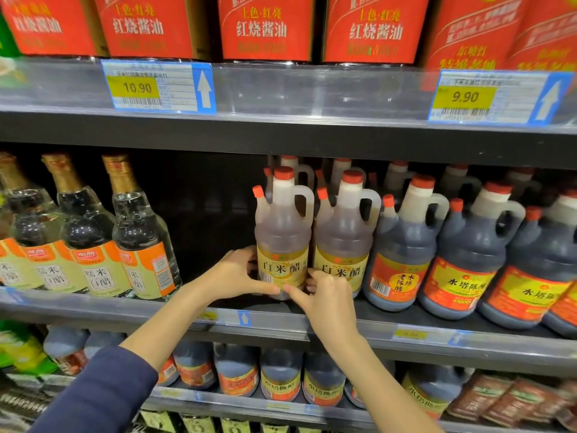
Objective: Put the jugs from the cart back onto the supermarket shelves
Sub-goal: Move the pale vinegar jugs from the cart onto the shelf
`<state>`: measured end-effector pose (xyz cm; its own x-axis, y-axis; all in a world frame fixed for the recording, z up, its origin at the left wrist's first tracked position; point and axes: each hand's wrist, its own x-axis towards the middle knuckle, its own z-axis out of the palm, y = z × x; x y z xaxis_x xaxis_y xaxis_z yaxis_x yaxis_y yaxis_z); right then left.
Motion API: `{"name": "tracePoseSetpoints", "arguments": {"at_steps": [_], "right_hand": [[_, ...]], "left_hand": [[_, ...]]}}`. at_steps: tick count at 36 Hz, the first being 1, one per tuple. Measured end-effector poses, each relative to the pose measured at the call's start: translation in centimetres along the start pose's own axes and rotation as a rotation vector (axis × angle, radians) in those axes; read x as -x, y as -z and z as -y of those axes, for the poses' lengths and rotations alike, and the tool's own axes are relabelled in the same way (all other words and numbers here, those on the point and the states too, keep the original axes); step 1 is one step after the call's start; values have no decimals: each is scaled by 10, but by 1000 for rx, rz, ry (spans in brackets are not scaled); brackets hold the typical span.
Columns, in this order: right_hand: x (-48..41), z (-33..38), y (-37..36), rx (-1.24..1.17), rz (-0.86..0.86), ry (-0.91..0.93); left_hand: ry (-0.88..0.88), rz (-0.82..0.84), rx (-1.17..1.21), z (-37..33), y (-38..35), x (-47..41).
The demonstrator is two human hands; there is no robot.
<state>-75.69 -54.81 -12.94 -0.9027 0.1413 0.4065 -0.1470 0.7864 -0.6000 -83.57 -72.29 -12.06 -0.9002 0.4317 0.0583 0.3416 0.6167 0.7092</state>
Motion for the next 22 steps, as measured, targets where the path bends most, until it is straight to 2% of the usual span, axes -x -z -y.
{"name": "tracePoseSetpoints", "arguments": {"at_steps": [14, 22], "right_hand": [[-4, -3, -4, 9, 39, -24], [-4, -7, -7, -14, 32, -39]], "left_hand": [[20, 50, 169, 4, 4, -5], [-3, -27, 183, 5, -6, -4]]}}
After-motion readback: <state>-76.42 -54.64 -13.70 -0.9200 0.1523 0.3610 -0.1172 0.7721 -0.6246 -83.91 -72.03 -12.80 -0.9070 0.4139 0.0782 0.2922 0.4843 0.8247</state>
